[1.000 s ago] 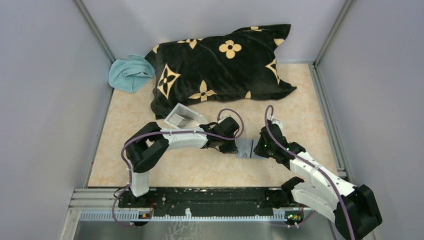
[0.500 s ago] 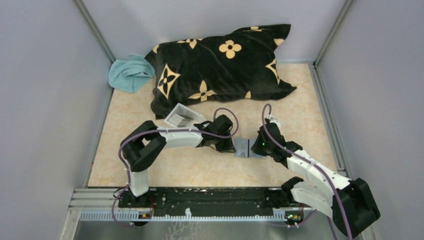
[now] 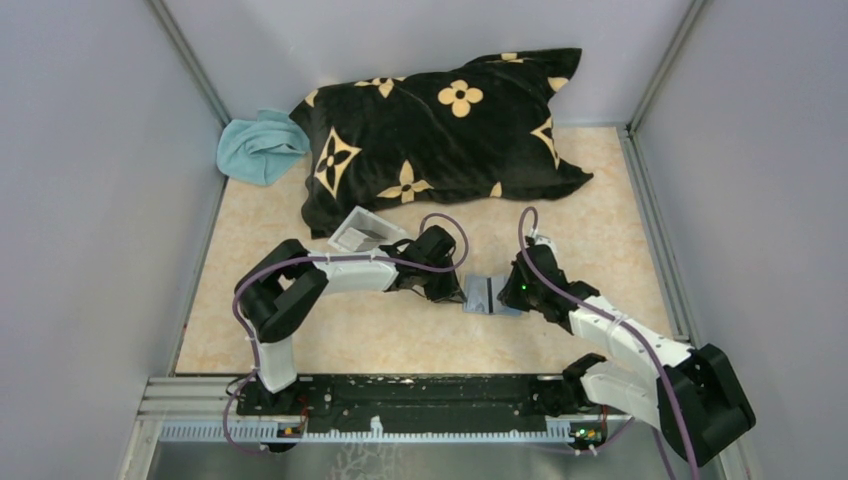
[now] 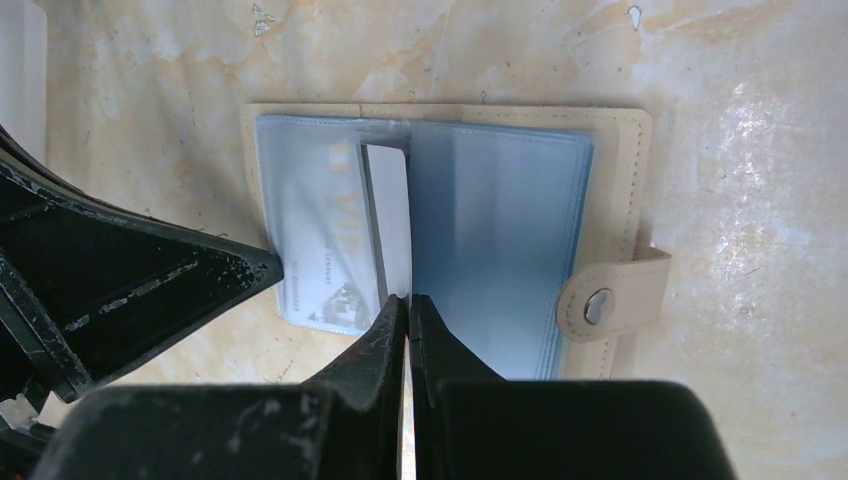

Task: Put the credit cards into the card holder
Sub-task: Place the credit card in the card holder.

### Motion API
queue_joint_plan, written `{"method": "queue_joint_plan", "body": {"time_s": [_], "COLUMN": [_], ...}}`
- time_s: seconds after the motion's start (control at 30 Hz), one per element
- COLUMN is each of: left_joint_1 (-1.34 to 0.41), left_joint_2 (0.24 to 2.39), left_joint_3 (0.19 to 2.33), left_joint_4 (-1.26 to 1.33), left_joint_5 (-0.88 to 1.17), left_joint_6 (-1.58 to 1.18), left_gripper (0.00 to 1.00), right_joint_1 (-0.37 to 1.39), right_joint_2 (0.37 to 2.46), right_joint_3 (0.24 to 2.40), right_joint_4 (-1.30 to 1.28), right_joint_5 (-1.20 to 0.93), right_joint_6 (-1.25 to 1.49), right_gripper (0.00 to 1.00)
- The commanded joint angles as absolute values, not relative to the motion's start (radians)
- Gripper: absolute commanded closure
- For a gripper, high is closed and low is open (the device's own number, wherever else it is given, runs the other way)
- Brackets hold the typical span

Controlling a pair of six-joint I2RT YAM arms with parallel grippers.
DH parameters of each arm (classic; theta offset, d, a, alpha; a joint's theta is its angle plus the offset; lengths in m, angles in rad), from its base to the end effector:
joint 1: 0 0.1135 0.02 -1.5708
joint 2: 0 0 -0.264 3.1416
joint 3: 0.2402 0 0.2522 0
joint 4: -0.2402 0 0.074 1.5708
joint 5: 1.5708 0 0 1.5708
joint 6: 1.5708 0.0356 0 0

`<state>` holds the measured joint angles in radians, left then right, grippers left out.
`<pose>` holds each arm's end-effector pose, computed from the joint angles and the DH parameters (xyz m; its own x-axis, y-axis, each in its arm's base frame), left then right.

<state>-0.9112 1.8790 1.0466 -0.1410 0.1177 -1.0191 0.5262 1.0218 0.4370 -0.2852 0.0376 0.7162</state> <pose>0.2239 -0.2956 0.1339 -0.9684 -0.1314 -0.2121 0.0011 0.8480 -0.5299 0.1652 0.0944 0.1698 -0.8143 0.2857 -0.5053 0.0712 0.9130 0.4017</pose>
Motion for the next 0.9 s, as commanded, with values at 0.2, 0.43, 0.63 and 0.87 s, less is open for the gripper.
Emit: {"method": "queue_joint_plan", "body": {"time_s": [0.2, 0.43, 0.63, 0.87], "left_joint_1": [-0.875, -0.875, -0.875, -0.875], "left_joint_2": [1.972, 1.977, 1.985, 1.997], "left_joint_3": [0.956, 0.959, 0.967, 0.976], "left_joint_4": [-0.423, -0.439, -0.448, -0.456], "left_joint_5": [-0.061, -0.063, -0.064, -0.061], "left_joint_6": [-0.948, -0.947, -0.944, -0.940], "left_gripper": [0.81, 0.82, 0.82, 0.82], "right_joint_1": [0.507, 0.468, 0.445, 0.430], "right_joint_2": [1.056, 1.052, 1.086, 1.103], "right_joint_3": [0.373, 0.352, 0.371, 0.382], "right_joint_4": [-0.331, -0.314, -0.291, -0.293], "right_joint_5": [0.007, 0.035, 0.073, 0.117], "right_joint_6": [0.697, 0.705, 0.696, 0.700], "right_gripper": [1.00, 1.00, 1.00, 1.00]}}
